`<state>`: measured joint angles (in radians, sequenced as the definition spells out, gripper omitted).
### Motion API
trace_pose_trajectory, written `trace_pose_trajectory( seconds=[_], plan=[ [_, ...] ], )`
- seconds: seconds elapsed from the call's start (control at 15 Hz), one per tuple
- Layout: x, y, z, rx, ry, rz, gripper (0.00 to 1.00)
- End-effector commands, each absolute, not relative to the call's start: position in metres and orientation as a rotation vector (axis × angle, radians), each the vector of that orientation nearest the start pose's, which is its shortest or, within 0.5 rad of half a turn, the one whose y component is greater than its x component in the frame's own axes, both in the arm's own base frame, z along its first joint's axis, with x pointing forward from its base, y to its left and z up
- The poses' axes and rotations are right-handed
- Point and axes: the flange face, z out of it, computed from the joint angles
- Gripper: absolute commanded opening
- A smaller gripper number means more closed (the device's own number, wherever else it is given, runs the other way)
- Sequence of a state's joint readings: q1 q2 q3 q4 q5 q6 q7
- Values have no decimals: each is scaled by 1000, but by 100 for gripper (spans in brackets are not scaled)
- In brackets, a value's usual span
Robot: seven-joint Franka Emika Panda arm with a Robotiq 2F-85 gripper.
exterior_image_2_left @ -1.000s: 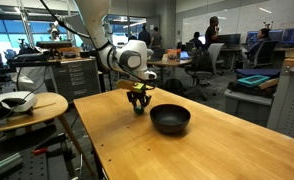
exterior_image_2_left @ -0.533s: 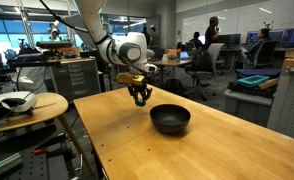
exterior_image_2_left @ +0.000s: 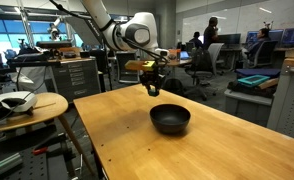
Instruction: Put the block in the bowl
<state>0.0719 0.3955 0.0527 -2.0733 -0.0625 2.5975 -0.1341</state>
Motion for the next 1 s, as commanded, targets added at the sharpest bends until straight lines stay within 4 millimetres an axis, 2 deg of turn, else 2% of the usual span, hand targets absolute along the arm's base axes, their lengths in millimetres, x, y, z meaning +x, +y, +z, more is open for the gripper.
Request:
trace_pose_trajectory(
  seconds=[0.0,0.4,0.6,0.93],
  plan=[
    [602,39,264,-3153,-343,-215,21],
    [601,-16,249,-3191,-156,-187,21],
    [598,-30,234,-3188,-101,-153,21],
    [594,-40,201,-3165,-35,-74,21]
  ],
)
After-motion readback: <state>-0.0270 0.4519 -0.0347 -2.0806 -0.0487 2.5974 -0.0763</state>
